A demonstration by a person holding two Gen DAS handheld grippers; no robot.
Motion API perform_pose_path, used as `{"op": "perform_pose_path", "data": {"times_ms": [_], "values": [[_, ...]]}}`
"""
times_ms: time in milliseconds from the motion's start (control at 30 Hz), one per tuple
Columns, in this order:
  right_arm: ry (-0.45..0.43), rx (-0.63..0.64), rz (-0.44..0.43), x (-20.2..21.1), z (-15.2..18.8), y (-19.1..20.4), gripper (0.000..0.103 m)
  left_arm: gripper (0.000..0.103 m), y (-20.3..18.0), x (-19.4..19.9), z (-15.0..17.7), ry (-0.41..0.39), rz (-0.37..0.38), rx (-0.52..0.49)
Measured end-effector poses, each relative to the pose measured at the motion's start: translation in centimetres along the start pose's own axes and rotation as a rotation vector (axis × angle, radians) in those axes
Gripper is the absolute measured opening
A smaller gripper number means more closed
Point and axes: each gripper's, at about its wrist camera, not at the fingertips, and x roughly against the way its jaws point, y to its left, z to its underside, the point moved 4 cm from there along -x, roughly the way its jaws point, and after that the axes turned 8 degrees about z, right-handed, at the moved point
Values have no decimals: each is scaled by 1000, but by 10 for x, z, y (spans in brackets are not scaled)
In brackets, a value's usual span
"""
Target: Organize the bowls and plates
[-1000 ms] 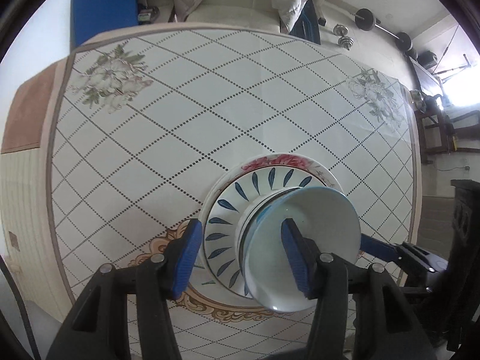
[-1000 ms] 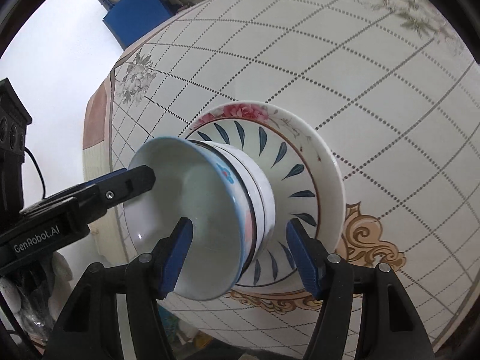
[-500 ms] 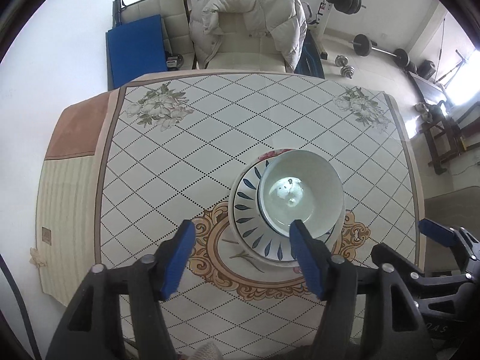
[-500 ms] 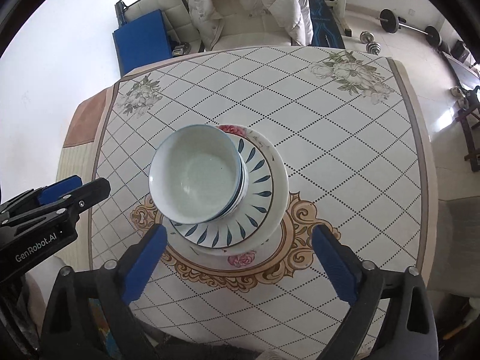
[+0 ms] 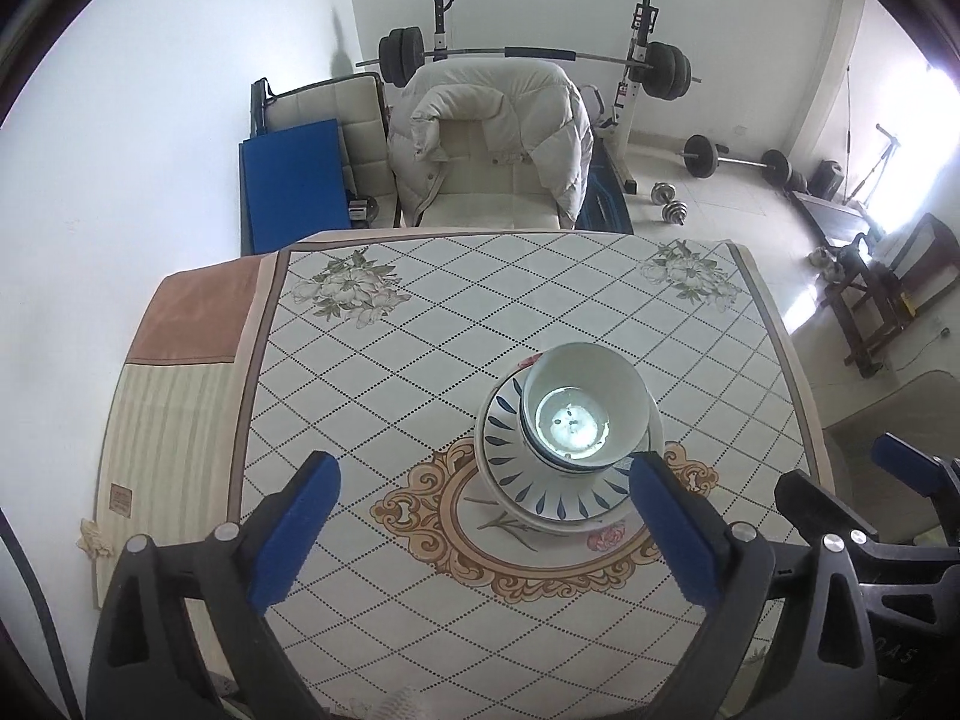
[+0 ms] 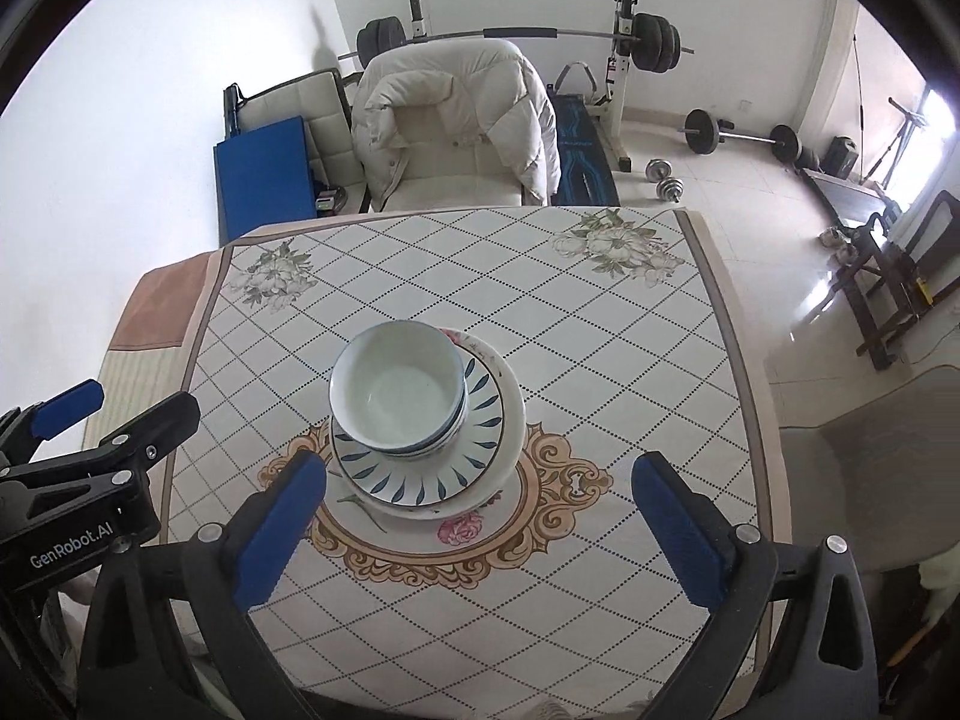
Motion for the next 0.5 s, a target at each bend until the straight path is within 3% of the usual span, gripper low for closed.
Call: {"op": "perform_pose_path", "data": {"times_ms": [200,500], "values": [[-54,6,21,40,15,3,103,99,-2,31,14,-20,24,15],[-170,9,30,116,37,-6,103,99,-14,103,37,-124,-31,21]]}}
